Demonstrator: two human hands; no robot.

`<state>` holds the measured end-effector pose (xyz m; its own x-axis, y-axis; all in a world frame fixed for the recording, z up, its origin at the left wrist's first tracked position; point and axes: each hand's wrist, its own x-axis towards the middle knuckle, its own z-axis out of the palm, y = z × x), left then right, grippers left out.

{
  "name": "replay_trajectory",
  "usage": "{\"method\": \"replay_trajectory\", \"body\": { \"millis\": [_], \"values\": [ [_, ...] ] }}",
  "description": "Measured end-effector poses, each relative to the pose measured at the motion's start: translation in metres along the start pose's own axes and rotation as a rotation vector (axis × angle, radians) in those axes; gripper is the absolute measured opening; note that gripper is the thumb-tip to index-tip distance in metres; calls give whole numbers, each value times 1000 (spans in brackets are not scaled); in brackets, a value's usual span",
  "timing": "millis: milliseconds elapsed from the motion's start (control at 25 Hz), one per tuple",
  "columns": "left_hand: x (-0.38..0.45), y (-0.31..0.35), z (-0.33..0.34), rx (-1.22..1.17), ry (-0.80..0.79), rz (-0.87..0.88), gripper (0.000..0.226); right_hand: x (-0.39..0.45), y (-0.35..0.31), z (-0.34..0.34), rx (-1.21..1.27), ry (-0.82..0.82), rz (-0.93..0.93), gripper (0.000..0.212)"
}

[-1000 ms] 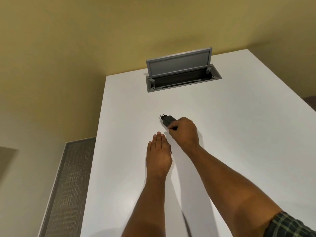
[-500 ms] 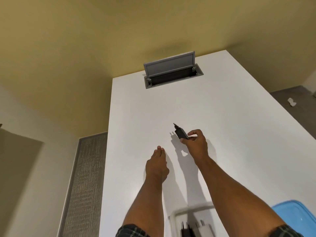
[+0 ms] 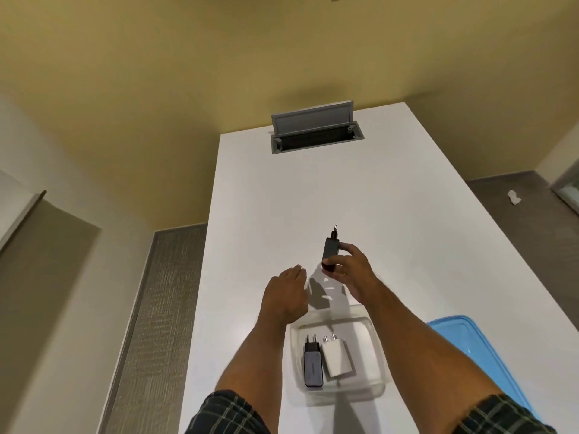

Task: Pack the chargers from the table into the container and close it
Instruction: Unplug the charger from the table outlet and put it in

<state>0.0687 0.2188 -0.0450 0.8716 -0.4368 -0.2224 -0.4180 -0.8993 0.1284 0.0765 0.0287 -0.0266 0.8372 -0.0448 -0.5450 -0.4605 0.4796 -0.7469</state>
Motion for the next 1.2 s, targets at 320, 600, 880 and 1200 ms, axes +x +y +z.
{"method": "replay_trajectory", "body": {
  "millis": [320, 600, 880, 1200],
  "values": [
    [-65, 23, 2, 36, 6, 217, 121, -61, -5, -25, -870, 9, -141, 41],
    [-84, 28, 19, 70, -150, 181, 153, -90, 29, -48, -1470, -244, -221, 73],
    [-79, 31, 27, 66, -199, 162, 161, -103, 65, -58, -1766, -250, -335, 64],
    [-79, 36, 28, 80, -227, 114, 161, -100, 89, -57, -1812, -75, -153, 50]
  ]
}}
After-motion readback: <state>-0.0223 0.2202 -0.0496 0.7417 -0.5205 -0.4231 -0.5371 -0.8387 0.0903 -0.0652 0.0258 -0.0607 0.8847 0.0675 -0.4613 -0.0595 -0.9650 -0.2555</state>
